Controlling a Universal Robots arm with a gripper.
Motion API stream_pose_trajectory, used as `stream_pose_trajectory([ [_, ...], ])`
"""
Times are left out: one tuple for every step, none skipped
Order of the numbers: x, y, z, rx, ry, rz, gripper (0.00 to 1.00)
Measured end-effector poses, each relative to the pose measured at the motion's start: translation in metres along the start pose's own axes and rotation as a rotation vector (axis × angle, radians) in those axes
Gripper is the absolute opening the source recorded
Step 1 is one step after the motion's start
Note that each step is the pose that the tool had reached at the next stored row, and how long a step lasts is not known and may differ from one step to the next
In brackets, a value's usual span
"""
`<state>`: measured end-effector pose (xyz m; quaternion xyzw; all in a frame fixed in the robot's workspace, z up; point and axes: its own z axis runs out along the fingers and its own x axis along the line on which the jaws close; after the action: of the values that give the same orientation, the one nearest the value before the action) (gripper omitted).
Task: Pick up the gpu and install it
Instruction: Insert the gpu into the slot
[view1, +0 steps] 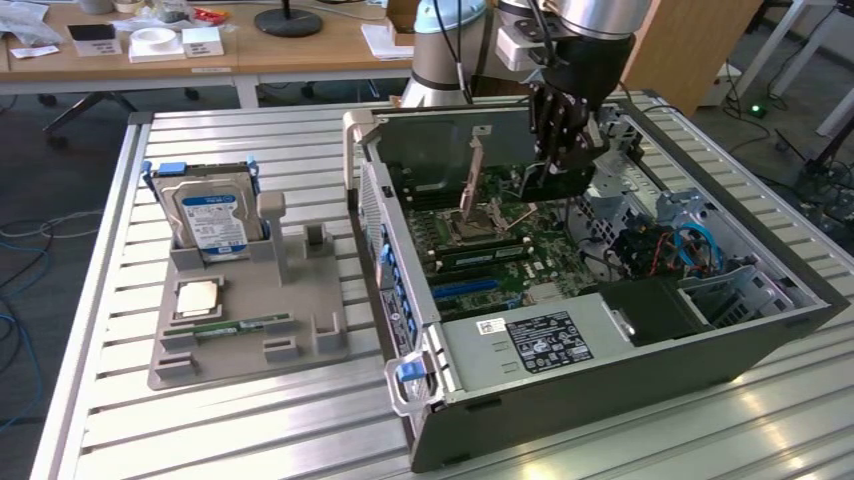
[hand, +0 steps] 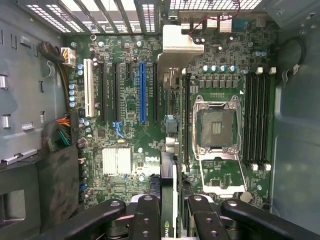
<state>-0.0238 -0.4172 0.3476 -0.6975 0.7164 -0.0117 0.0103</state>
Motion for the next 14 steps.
stream_pose_trajectory([
  [0.0000, 0.0000, 0.0000, 0.0000, 0.0001, 0.000, 0.26],
  [0.0000, 0.0000, 0.0000, 0.0000, 0.0000, 0.000, 0.26],
  [0.0000, 0.0000, 0.0000, 0.0000, 0.0000, 0.000, 0.26],
  [0.0000, 0.0000, 0.0000, 0.0001, 0.0000, 0.000, 0.26],
  [0.0001, 0.0000, 0.0000, 0.0000, 0.0000, 0.000, 0.26],
  [0.0007, -0.0001, -0.0001, -0.0001, 0.0002, 0.000, 0.26],
  [0.0015, 0.0000, 0.0000, 0.0000, 0.0001, 0.000, 0.26],
  [0.0025, 0.0002, 0.0000, 0.0000, 0.0000, 0.000, 0.26],
  [0.0036, 0.0003, 0.0000, 0.0001, 0.0001, 0.000, 0.26],
  [0.0048, 0.0006, 0.0000, 0.0001, 0.0001, 0.000, 0.26],
  [0.0060, 0.0009, 0.0000, 0.0000, 0.0001, 0.000, 0.26],
  [0.0071, 0.0013, 0.0000, 0.0001, 0.0000, 0.000, 0.26],
  [0.0081, 0.0018, 0.0000, 0.0001, -0.0001, 0.000, 0.26],
  [0.0090, 0.0025, 0.0000, 0.0000, 0.0000, 0.000, 0.26],
])
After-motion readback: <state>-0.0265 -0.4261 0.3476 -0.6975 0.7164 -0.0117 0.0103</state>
